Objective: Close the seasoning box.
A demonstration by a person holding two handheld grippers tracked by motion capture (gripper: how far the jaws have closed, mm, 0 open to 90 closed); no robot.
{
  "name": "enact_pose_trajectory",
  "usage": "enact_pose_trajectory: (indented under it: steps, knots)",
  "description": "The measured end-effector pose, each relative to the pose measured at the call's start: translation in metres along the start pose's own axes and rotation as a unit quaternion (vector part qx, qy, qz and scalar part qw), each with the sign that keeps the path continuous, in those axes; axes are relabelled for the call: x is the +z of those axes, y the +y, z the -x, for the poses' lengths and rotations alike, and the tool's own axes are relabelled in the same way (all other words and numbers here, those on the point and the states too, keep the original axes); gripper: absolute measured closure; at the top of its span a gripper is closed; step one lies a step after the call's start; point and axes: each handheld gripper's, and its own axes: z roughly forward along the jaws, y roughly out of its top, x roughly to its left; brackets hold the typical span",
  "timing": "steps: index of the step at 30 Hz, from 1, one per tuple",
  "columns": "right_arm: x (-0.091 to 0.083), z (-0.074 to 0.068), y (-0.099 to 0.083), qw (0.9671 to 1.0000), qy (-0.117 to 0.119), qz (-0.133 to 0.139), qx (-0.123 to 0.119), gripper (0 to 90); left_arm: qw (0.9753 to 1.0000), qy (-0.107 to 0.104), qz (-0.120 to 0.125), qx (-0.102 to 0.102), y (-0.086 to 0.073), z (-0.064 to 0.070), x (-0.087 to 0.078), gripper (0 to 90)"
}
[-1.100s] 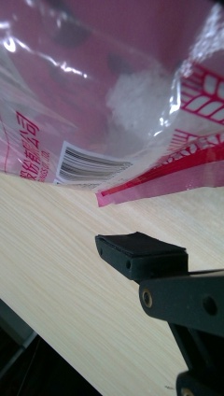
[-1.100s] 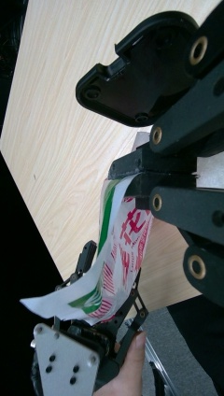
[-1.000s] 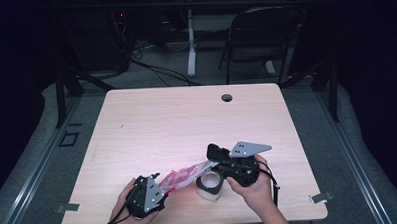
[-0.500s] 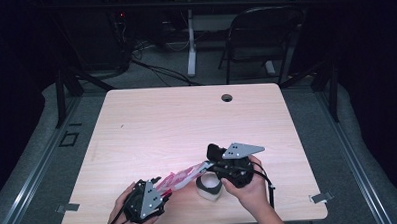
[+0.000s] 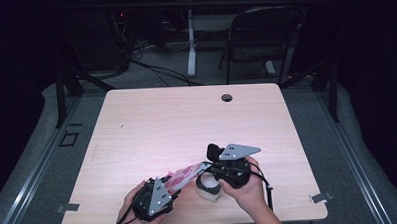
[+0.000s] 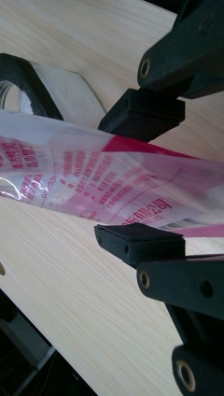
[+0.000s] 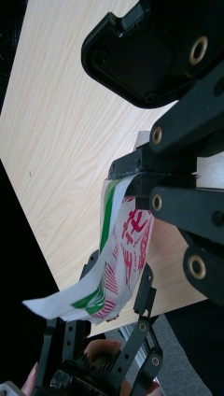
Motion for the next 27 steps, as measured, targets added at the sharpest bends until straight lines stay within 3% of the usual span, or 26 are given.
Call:
enact_pose_trajectory:
  steps: [7,10,19,22,27]
  knots:
    - [-0.0002,-0.0008,-0.0005,1.0,0.003,0.003,0.0,90.0,1.0,-0.004,0.002,-0.003,0.0056,0.0025,0.0023,58.3]
    - [-0.0003,-0.0013,-0.0006,1.0,0.003,0.001,-0.003,90.0,0.9999,-0.011,0.001,0.0,0.0062,0.0038,0.0025,66.2]
    - [-0.0018,-0.0018,-0.0018,0.9999,0.011,-0.001,-0.005,89.6,0.9998,0.001,0.01,0.018,0.0054,0.0042,-0.0009,86.5]
    - [-0.0025,-0.0011,-0.0025,0.9999,0.014,0.001,-0.002,87.2,0.9999,-0.001,0.009,0.013,0.0048,0.004,-0.0005,89.7]
    - [-0.0053,-0.0005,-0.0028,0.9996,0.025,0.01,0.003,75.3,0.9999,-0.005,0.012,0.008,0.0034,0.0013,-0.0008,89.9]
